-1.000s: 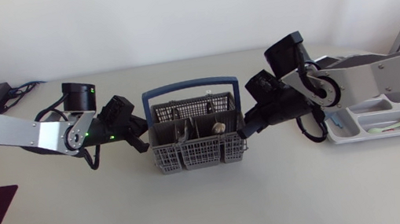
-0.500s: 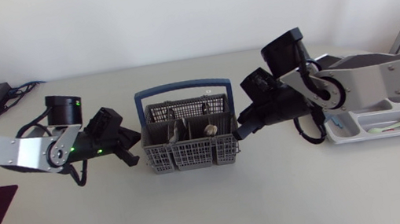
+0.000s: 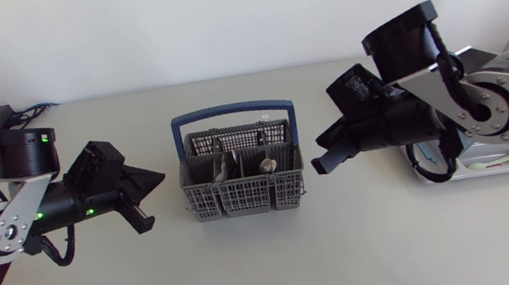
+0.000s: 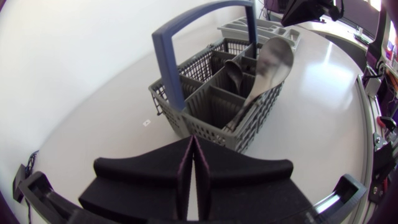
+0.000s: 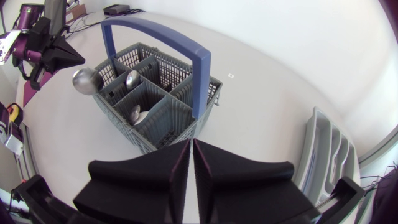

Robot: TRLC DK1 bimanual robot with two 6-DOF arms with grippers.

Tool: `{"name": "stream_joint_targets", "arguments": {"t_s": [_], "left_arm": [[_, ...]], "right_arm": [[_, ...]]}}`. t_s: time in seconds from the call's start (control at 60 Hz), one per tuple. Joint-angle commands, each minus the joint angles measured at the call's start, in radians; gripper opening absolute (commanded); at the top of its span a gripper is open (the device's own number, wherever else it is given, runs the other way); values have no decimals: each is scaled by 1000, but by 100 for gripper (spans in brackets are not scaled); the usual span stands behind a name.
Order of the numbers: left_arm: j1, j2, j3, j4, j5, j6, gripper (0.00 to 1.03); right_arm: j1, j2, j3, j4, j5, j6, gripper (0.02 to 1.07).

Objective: Sort the cutlery from the basket into the organizer compartments.

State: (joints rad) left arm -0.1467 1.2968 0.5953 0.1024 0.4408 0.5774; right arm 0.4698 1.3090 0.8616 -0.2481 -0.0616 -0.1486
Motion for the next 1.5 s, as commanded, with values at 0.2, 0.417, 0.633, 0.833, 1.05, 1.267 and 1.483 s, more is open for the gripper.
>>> {"name": "stream_joint_targets", "arguments": {"t_s": [0.2,0.417,0.633,0.833,1.05,1.267,1.483], "left_arm": [[-177,-169,86,-245,-31,-97,9],[-309,-142,296,-437,-88,-235,42],[-373,-19,465,-569,-157,-352,42],[-412,48,540,-645,-225,-409,42],[-473,122,583,-681,-341,-455,41],[-504,182,584,-690,-481,-478,41],[-508,223,581,-665,-517,-488,41]], "right_arm": [[12,-37,-27,-42,5,26,35],[10,-59,-38,-59,0,24,40],[1,-79,-38,-79,-7,24,40],[1,-94,-39,-89,-7,24,40],[1,-106,-45,-95,-7,29,40],[0,-123,-59,-99,-9,27,41],[1,-132,-70,-99,-15,29,41]]}}
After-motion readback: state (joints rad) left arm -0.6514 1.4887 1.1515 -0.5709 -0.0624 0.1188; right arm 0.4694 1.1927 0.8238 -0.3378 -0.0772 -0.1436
